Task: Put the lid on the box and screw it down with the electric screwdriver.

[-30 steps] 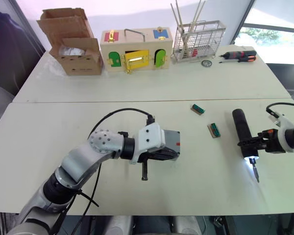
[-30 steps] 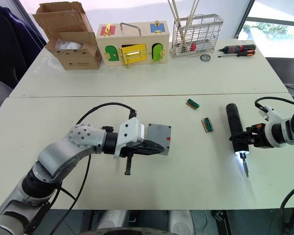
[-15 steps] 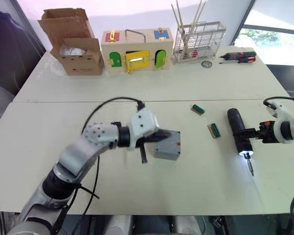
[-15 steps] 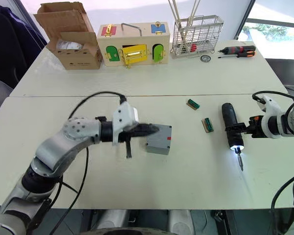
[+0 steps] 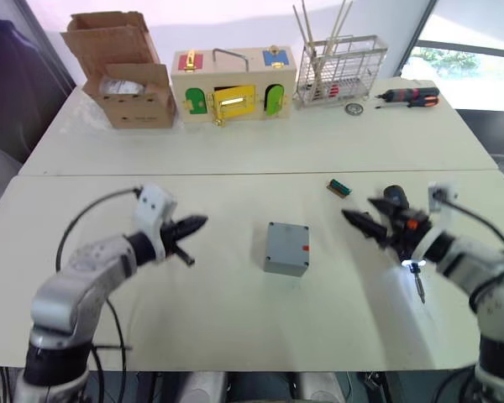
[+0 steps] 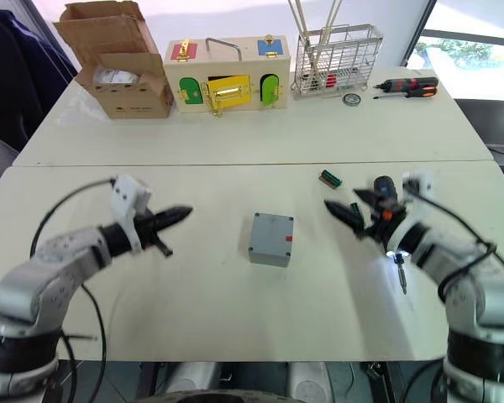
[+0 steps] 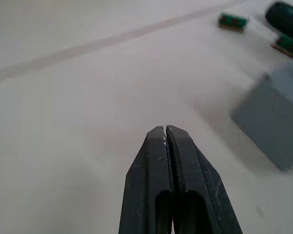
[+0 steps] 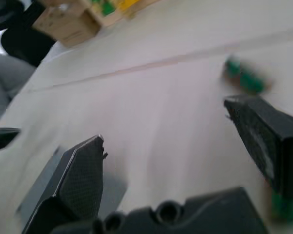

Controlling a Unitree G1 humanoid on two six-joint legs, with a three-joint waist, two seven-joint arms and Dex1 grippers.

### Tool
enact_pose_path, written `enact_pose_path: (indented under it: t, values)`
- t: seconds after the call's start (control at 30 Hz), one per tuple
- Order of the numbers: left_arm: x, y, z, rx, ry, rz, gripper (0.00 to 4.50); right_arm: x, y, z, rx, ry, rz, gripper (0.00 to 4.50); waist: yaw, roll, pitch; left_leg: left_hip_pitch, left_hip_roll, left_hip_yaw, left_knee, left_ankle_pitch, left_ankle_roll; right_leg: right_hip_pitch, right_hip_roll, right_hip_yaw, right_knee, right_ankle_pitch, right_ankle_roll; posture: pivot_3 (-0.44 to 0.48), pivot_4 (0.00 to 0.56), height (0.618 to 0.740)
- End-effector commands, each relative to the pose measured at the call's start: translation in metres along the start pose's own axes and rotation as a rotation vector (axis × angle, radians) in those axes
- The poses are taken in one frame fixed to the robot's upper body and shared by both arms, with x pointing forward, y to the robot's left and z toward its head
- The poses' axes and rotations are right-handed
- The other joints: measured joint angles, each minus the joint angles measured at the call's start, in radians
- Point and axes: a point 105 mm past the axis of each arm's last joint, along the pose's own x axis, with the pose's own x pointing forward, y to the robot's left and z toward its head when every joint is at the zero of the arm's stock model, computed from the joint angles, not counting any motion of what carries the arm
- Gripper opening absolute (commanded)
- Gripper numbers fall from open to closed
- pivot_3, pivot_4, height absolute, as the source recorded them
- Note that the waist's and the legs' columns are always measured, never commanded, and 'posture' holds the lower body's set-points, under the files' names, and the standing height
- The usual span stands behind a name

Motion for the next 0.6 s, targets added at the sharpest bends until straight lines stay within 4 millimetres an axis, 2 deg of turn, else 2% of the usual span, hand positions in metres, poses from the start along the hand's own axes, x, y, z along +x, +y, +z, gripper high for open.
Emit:
enact_pose_path:
  t: [0.03,0.13,0.27,0.6]
  values:
    - [-0.015,-0.018,0.001,-0.030,-0.026,-0.031,0.00,-0.022,0.021,0.001,-0.032,-0.038,0.071,4.49,0.002,-0.001,-0.001,0.002,0.000,-0.001,0.000,-0.001,0.001,0.003,0.000,-0.001,0.000,0.000,0.000,0.000,0.150,0.730]
    - [-0.018,-0.030,-0.008,-0.097,-0.027,-0.055,0.00,-0.034,0.033,-0.018,0.008,0.033,0.129,4.49,-0.002,0.000,-0.002,0.019,0.002,-0.001,-0.005,-0.005,0.008,0.020,0.002,-0.002,-0.004,0.000,-0.001,0.000,0.150,0.730]
    - [-0.018,-0.041,-0.021,-0.152,-0.011,-0.063,0.00,-0.042,0.041,-0.040,0.032,0.110,0.174,4.49,-0.004,0.000,-0.002,0.021,0.003,0.000,-0.005,-0.006,0.009,0.021,0.003,-0.002,-0.004,-0.001,-0.001,0.000,0.150,0.730]
    - [-0.016,-0.041,-0.032,-0.177,0.006,-0.062,0.00,-0.037,0.044,-0.044,0.004,0.134,0.194,4.49,-0.002,-0.001,-0.002,0.020,0.003,0.000,-0.005,-0.006,0.009,0.021,0.003,-0.001,-0.005,-0.002,-0.001,0.000,0.150,0.730]
